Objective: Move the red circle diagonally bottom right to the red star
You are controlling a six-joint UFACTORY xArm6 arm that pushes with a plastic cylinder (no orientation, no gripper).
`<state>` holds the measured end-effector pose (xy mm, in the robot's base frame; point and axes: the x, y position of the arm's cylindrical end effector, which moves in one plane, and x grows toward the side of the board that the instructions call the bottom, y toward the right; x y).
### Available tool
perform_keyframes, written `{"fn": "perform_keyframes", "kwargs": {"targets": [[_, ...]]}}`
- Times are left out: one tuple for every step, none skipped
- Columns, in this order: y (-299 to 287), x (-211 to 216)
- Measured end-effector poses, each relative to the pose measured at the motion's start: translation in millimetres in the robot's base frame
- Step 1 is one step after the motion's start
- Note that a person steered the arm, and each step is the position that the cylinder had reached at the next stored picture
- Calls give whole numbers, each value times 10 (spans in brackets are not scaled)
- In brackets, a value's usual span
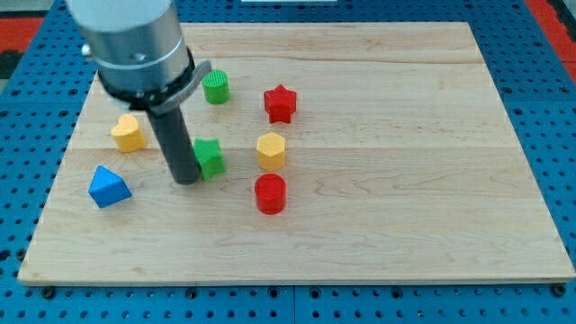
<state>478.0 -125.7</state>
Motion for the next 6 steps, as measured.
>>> {"fn": "perform_keyframes", "kwargs": {"targets": [[-158, 128], [610, 295], [347, 440], [940, 665], [1390, 151], [1254, 198]]}}
